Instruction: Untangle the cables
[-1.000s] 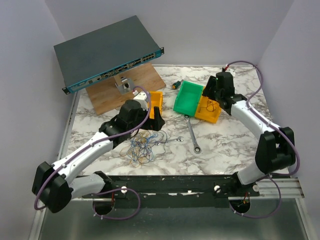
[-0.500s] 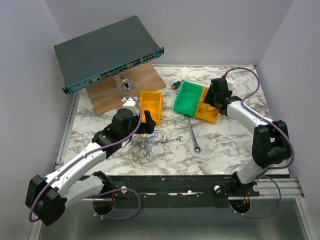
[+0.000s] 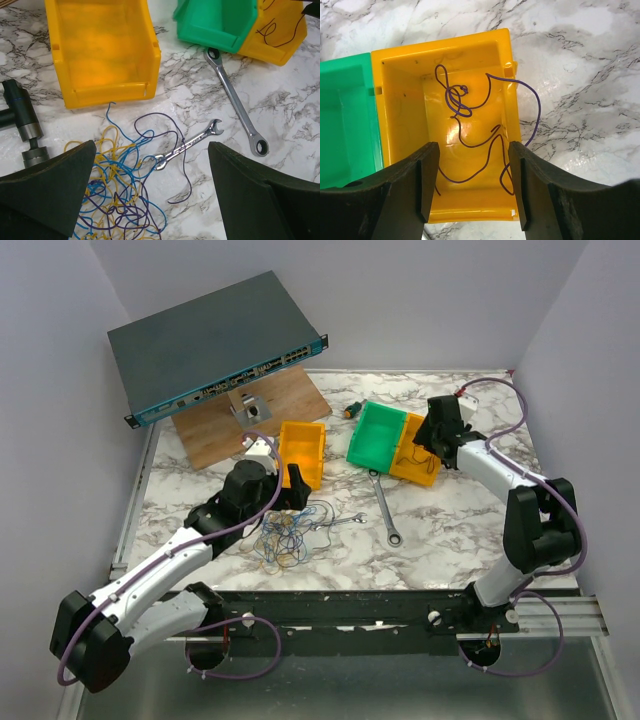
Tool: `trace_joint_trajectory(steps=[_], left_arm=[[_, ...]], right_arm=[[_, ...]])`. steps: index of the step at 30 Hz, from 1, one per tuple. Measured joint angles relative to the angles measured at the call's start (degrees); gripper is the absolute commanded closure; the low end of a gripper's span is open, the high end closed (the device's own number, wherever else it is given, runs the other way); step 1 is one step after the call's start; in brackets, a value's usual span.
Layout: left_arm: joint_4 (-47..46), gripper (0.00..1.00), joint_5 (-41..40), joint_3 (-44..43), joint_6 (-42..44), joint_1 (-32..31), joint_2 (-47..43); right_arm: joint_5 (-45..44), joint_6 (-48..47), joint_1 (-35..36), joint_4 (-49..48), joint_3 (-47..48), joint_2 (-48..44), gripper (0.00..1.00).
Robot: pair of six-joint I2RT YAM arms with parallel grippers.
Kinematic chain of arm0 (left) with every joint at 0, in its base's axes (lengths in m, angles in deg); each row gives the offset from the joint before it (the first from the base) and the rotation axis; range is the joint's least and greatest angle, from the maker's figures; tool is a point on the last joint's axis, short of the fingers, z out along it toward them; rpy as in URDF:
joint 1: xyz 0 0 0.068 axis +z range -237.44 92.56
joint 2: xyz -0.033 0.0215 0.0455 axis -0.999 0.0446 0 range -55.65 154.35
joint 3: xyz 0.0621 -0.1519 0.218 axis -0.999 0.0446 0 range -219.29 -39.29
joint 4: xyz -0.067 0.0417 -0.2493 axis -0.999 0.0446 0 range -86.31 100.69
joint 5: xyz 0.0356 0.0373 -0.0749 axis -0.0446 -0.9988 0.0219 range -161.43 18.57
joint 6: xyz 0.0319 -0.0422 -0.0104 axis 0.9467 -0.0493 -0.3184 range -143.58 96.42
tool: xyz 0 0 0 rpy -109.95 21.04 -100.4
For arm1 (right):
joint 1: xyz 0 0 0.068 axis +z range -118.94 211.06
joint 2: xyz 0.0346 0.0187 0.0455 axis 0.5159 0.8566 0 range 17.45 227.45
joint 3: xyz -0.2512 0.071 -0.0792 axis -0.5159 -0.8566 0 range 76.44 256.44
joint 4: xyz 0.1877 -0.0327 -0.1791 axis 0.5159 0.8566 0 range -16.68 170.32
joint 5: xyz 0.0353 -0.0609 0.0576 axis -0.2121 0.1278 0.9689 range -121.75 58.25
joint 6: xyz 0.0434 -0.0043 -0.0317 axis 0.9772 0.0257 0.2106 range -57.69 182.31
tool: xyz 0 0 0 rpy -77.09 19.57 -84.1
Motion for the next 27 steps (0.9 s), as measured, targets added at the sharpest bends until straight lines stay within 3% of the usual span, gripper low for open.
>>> trace_joint_trajectory(steps=[12, 20, 27], left_arm=[[-0.79, 0.01, -0.15, 0.37, 0.48, 0.00, -1.38], [-1.29, 0.01, -0.04, 0.92, 0.50, 0.00, -1.31], [-2.14, 0.01, 0.46, 1.27, 0.48, 0.02, -1.22]], right_arm=[[-0.31, 0.35, -3.52, 0.20, -0.59, -4.52, 0.37], [9.75, 4.59, -13.90, -4.52, -8.20, -6.25, 0.39], [23.04, 10.40, -18.88, -18.73, -18.99, -7.43, 0.48]])
